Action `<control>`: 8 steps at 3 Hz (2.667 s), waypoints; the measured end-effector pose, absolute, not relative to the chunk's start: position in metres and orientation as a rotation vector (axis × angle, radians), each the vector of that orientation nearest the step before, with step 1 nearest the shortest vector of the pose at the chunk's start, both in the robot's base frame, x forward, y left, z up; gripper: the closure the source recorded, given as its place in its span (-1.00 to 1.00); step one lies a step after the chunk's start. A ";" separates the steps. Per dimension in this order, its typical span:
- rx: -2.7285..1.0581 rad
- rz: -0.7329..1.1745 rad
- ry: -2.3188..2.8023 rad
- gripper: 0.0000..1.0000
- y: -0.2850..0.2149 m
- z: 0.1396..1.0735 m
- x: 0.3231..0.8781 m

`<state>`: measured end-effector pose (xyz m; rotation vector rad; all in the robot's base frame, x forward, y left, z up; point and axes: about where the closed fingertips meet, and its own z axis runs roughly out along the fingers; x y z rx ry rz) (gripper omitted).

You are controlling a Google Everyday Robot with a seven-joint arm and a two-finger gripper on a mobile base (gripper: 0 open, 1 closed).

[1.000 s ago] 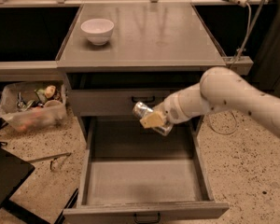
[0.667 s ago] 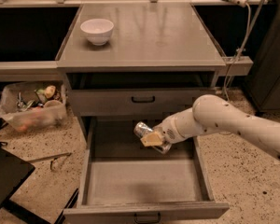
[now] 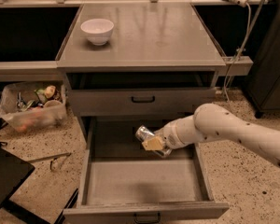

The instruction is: Place redbull can into middle drawer

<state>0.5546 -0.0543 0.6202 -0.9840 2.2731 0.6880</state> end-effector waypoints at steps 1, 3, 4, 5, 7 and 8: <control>-0.905 0.723 2.300 1.00 -0.068 0.562 0.563; -0.915 0.850 2.354 1.00 -0.020 0.403 0.592; -0.917 0.850 2.353 1.00 -0.019 0.403 0.592; -0.899 0.836 2.364 1.00 -0.016 0.392 0.589; -0.879 0.853 2.423 1.00 -0.012 0.362 0.588; -0.879 0.853 2.423 0.63 -0.012 0.362 0.588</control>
Offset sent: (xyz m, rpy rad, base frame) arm 0.0503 0.0017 -0.2264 0.1175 0.1450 -0.0947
